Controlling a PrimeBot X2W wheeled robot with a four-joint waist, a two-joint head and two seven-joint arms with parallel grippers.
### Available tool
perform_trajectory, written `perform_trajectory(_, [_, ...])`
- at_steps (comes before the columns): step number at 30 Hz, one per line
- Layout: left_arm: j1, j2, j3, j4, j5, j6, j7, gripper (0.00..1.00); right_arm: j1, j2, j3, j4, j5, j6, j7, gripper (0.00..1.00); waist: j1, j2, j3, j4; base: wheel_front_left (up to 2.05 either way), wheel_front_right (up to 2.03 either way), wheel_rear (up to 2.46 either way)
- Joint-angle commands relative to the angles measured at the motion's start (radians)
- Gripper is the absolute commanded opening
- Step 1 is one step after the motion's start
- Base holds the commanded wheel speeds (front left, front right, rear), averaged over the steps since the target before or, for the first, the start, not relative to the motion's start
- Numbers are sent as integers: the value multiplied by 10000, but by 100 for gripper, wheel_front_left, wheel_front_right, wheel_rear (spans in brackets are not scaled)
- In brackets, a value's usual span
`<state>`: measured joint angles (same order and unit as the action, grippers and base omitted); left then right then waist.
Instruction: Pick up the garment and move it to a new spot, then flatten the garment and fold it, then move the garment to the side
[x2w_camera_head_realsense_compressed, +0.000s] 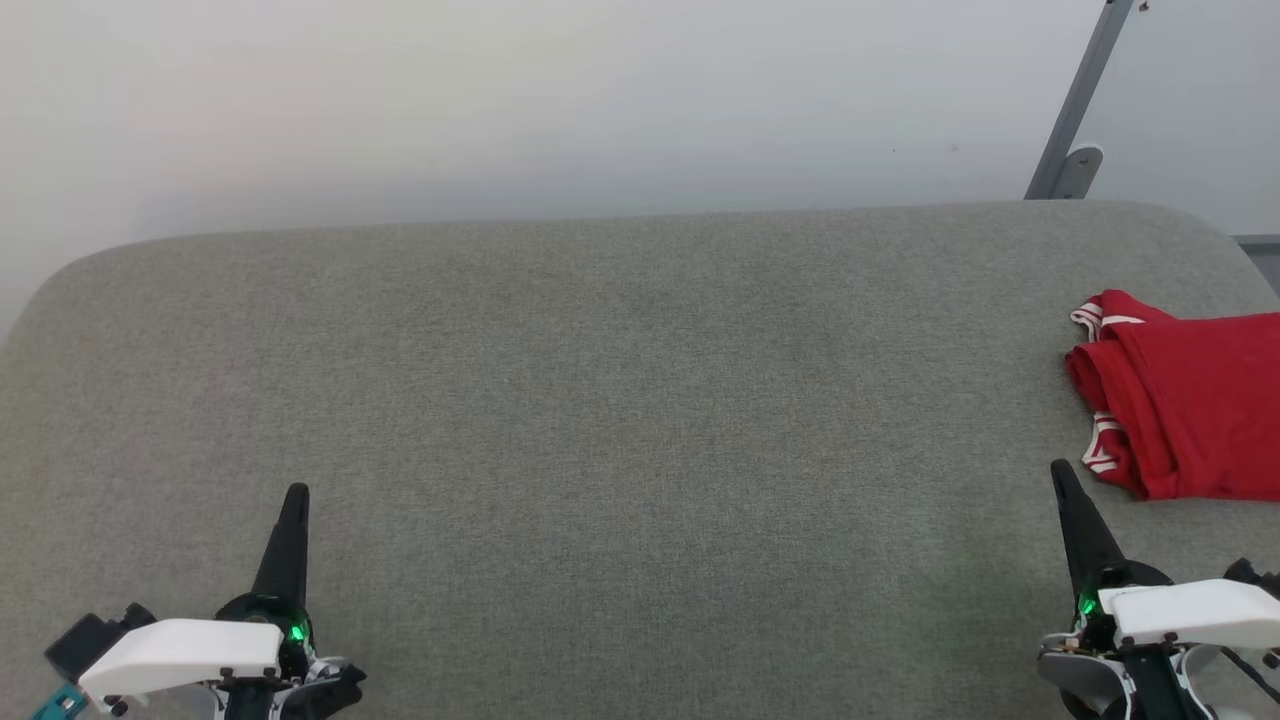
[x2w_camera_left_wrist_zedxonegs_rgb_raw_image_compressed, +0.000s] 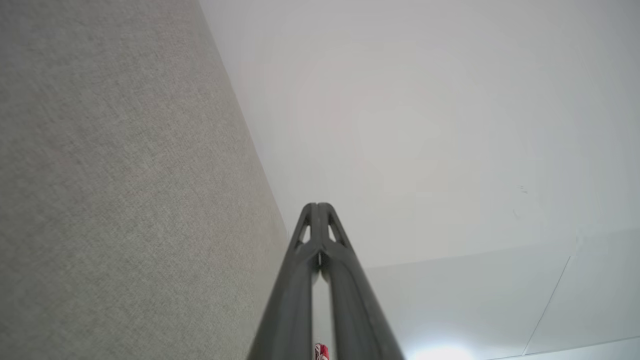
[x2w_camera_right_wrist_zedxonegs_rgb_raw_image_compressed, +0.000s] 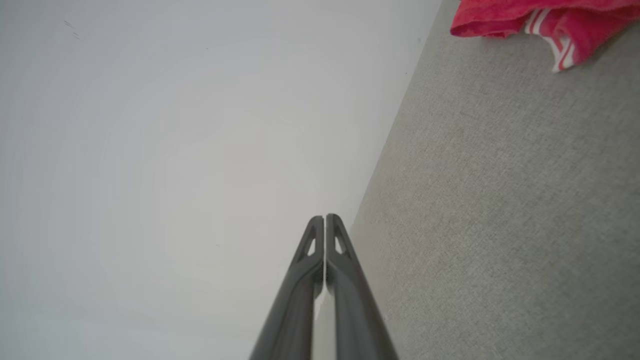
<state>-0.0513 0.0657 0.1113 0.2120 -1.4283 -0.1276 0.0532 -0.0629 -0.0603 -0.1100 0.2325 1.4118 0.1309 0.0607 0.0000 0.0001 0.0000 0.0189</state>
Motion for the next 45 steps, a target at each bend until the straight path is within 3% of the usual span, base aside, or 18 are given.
perform_trajectory(1, [-181,11,-7,-5,-200,-43,73,0,-165,42,-37,-13,223,-2,76,0,0,-1,2,-9,0,0,0])
perform_trajectory(29, [-653,-118,-43,351,-1906,-56,596,0,-528,114,-56,138,2028,-3,583,0,0,-1,31,-185,0,0,0])
perform_trajectory(45, [-645,-124,-20,351,-1884,-56,605,0,-495,110,-50,139,2022,-3,574,0,0,-1,31,-189,0,0,0])
